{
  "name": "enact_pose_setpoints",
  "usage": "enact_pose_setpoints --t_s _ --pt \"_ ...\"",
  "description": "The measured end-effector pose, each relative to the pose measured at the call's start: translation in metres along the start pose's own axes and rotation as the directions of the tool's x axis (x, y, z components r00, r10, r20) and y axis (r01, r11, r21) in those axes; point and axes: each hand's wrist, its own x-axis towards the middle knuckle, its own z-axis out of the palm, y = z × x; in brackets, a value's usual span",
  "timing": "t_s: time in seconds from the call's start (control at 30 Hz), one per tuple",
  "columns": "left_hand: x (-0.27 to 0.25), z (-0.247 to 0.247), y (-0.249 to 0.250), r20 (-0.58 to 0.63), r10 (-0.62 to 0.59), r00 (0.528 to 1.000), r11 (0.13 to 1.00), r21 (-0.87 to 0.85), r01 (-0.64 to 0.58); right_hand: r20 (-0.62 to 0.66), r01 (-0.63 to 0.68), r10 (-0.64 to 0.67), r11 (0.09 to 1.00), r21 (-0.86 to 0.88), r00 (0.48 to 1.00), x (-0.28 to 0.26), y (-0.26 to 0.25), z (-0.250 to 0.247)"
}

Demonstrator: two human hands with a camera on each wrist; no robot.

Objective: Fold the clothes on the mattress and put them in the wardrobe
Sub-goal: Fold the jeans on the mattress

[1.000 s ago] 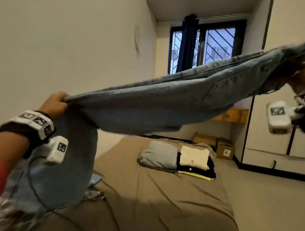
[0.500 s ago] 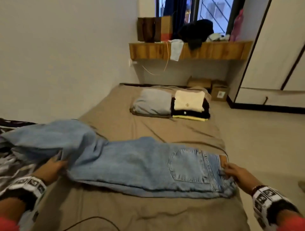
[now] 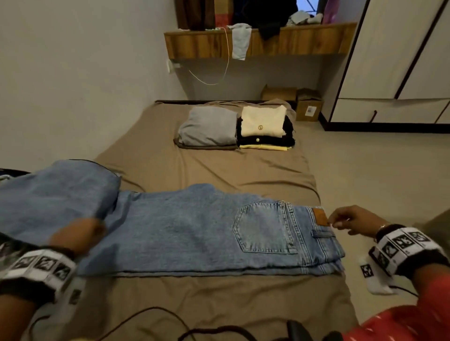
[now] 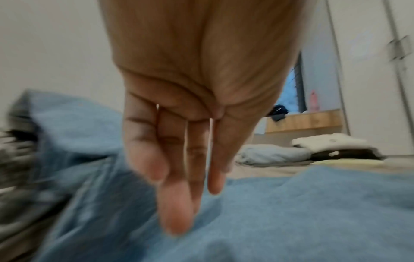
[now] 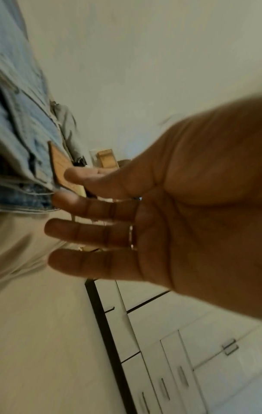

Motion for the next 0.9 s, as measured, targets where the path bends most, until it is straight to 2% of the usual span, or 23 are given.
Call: enact_pose_setpoints --t_s 0.07,0.1,0.2,0.27,0.3,0.33,0.47,0.57,0.63,0.7,0.77,0.83,0.87,0.9 --pt "-0.017 -0.022 0.075 -0.016 0.197 0.980 0.980 0.037 -0.197 0.029 -0.110 0.108 0.989 0.101 0.994 0.006 -0.002 0.006" --pt "-0.020 -0.024 0.107 -0.011 0.306 0.952 0.952 0.021 -0.306 0.047 -0.157 0.151 0.976 0.149 0.987 0.009 -0.002 0.010" --pt "-0.018 -0.005 0.180 -0.013 0.520 0.854 0.851 -0.076 -0.519 0.114 -0.279 0.257 0.920 0.276 0.960 0.018 0.001 0.025" --pt "-0.026 0.016 0.223 0.051 0.644 0.763 0.763 -0.125 -0.635 0.112 -0.336 0.317 0.873 0.354 0.942 0.021 0.004 0.033" --pt "-0.033 0.022 0.236 0.070 0.676 0.734 0.735 -0.127 -0.666 0.091 -0.332 0.323 0.862 0.383 0.942 0.021 0.001 0.035" --pt "-0.036 0.030 0.248 0.085 0.686 0.723 0.727 -0.121 -0.676 0.097 -0.339 0.329 0.847 0.410 0.939 0.022 0.001 0.037" --pt "-0.037 0.059 0.267 0.194 0.604 0.773 0.785 0.021 -0.619 0.196 -0.311 0.246 0.831 0.462 0.949 0.025 0.009 0.039" --pt "-0.035 0.065 0.263 0.240 0.631 0.738 0.738 0.106 -0.666 0.125 -0.216 0.177 0.822 0.526 0.976 0.025 0.010 0.032" --pt "-0.035 0.067 0.262 0.234 0.658 0.716 0.723 0.072 -0.688 0.098 -0.203 0.179 0.809 0.552 0.979 0.025 0.010 0.027" --pt "-0.032 0.064 0.265 0.188 0.661 0.726 0.736 0.025 -0.676 0.131 -0.222 0.179 0.808 0.546 0.975 0.024 0.011 0.024" --pt "-0.025 0.058 0.280 0.045 0.667 0.744 0.745 -0.024 -0.667 0.153 -0.232 0.177 0.812 0.536 0.972 0.025 0.010 0.024" --pt "-0.018 0.054 0.307 -0.100 0.687 0.720 0.723 -0.007 -0.691 0.148 -0.230 0.177 0.818 0.528 0.973 0.027 0.010 0.024" --pt "-0.017 0.054 0.321 -0.086 0.701 0.708 0.711 0.019 -0.703 0.150 -0.234 0.181 0.819 0.525 0.972 0.028 0.010 0.025" --pt "-0.017 0.057 0.333 -0.022 0.711 0.702 0.703 0.031 -0.711 0.157 -0.241 0.185 0.816 0.525 0.970 0.029 0.010 0.026"
